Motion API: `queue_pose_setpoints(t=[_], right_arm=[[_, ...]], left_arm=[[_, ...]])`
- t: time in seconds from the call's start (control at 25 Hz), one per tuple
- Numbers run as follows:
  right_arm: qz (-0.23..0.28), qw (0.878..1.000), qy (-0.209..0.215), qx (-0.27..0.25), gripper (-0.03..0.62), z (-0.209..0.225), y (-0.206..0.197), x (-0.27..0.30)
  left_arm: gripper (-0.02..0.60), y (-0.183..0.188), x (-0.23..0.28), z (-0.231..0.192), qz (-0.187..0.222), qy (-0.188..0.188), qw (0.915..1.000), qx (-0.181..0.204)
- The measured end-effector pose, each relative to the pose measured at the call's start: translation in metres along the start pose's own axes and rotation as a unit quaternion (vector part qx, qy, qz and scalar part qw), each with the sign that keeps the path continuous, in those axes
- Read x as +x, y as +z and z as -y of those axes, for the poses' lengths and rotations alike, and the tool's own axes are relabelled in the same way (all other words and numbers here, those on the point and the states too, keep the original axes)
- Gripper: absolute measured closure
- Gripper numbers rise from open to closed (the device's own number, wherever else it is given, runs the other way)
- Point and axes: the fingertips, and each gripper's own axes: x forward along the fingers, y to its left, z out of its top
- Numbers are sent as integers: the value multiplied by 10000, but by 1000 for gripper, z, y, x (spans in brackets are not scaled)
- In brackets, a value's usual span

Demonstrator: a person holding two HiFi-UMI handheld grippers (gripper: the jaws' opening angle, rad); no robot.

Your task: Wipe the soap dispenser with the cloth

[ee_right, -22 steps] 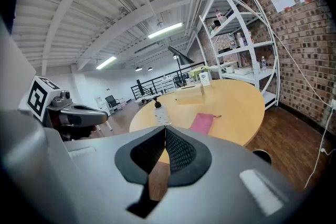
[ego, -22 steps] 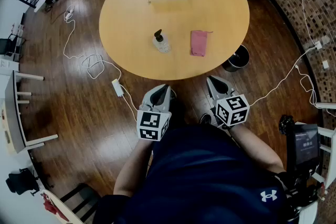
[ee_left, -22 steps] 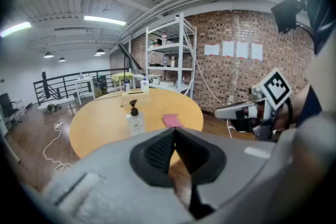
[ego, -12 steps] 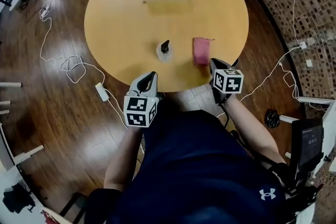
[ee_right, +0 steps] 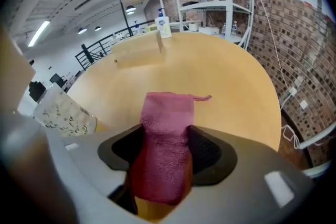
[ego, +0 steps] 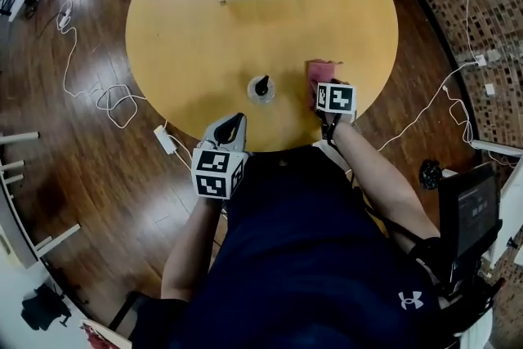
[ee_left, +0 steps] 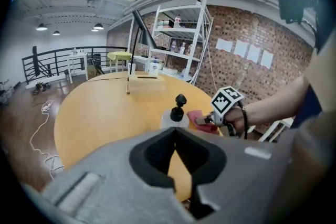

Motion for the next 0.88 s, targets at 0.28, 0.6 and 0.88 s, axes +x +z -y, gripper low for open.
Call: queue_pose_setpoints(t=[0.28, 0.6, 0.88], right_arm=[[184, 9831, 1189, -1379, 493, -28, 4, -1], [1493, 9338, 2999, -1259, 496, -74, 66, -114], [1535, 8556, 3394, -3593, 496, -198, 73, -178]], left_arm=[[578, 3, 14, 35, -175, 129, 9987, 466], [402, 2, 40, 20, -114, 351, 9902, 1345], [364, 4, 69, 25, -28, 137, 9891, 1464]])
